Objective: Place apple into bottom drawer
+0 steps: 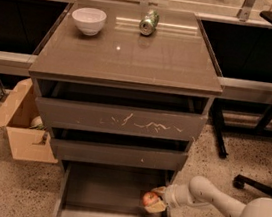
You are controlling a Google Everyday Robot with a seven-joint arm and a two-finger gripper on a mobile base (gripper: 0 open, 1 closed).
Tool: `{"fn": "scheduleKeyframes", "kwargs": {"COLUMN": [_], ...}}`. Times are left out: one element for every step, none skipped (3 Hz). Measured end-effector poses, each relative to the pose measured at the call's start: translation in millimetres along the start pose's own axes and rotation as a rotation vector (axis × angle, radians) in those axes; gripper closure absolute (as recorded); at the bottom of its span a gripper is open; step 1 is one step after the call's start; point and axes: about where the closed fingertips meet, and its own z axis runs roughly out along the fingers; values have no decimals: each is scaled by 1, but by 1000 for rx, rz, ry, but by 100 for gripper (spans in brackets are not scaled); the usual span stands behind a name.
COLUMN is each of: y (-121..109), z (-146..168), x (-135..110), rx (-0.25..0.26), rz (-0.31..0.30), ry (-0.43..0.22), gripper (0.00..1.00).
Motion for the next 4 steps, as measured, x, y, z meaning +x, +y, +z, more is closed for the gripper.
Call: {"fn": "scheduleKeyframes", "kwargs": {"y": [-16, -26, -31, -33], "z": [17, 31, 41, 47], "x": [10, 16, 18, 16], "rx": [-20, -35, -55, -67], "rz": [9, 22, 26, 21], "ry": [-20, -21, -17, -20], "gripper": [100, 84, 61, 37]}}
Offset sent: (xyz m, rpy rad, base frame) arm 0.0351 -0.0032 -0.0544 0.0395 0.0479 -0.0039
